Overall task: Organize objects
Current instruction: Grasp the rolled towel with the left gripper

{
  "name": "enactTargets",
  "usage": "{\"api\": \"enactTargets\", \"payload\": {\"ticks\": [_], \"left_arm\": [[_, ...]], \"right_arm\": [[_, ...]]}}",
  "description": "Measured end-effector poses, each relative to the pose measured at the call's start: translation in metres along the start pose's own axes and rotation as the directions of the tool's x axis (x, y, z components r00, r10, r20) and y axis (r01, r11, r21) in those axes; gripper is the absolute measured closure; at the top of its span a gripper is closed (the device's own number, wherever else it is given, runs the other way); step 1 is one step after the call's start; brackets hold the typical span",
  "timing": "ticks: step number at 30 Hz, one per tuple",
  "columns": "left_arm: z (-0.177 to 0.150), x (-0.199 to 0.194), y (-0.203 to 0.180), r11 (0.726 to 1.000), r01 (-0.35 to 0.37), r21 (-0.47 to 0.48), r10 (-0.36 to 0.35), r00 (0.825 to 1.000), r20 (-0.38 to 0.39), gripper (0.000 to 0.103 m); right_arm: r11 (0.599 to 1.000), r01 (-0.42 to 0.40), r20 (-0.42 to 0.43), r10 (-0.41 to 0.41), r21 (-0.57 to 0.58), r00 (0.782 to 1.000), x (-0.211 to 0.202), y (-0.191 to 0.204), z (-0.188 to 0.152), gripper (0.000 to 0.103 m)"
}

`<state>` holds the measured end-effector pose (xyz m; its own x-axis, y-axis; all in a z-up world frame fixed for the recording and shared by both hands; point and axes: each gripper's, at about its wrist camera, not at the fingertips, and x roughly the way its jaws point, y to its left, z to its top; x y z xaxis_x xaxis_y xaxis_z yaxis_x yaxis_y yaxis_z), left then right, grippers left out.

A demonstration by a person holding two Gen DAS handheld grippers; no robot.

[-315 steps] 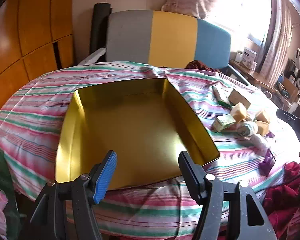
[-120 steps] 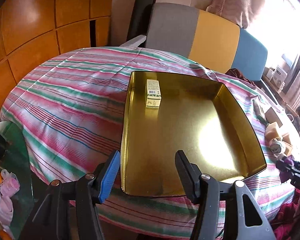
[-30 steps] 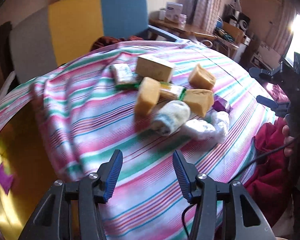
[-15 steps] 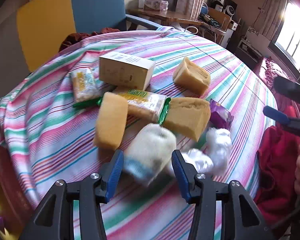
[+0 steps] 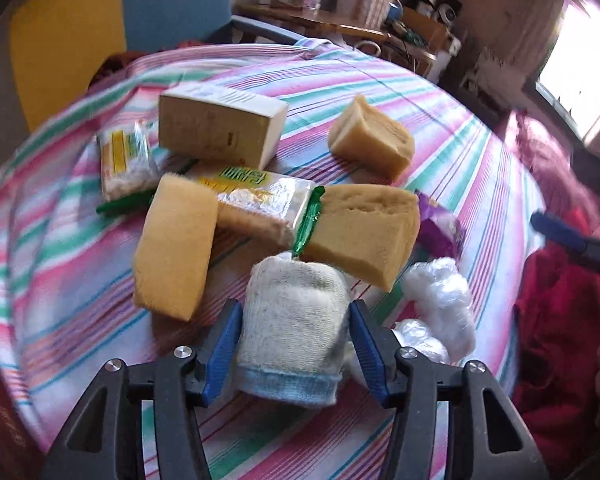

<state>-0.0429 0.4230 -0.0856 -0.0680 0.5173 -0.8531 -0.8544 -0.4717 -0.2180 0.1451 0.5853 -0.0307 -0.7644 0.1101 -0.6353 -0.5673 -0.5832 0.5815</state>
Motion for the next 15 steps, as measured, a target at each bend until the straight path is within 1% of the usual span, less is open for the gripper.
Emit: {"api": "enactTargets", "payload": {"ticks": [2,4,9,12,15], "left_arm": [[-0.003,-0.004,0.005,1.000,0.015,-0.023,-0.015,1.000,0.013,0.051],[-0.010,-0.010,0.007,0.999,0.012,-0.038,-0.012,1.000,0.020,0.052],[-0.045,-0.035,0.013,0.995,-0.029,-0.097,0.033,0.999,0.039,0.052],[-0.071,-0.052,0.011,0.994,-0.062,-0.093,0.067,0.996,0.051,0.052],[-0.097,-0.066,0.003,0.994,-0.087,-0.059,0.091,0.993,0.070,0.052]], "right_arm": [[1.000,0.007,0.000,-0.007,-0.001,1.000,0.000,0.000,0.000,0.000],[1.000,0.009,-0.002,-0.009,0.001,1.000,0.000,-0.001,0.000,0.000],[1.000,0.010,-0.024,-0.011,-0.018,1.000,0.004,0.002,0.000,0.000],[0.997,0.018,-0.046,-0.021,-0.070,0.999,0.007,0.010,-0.001,0.000],[0.986,0.026,-0.076,-0.039,-0.162,0.996,0.013,0.025,-0.006,0.000]]}}
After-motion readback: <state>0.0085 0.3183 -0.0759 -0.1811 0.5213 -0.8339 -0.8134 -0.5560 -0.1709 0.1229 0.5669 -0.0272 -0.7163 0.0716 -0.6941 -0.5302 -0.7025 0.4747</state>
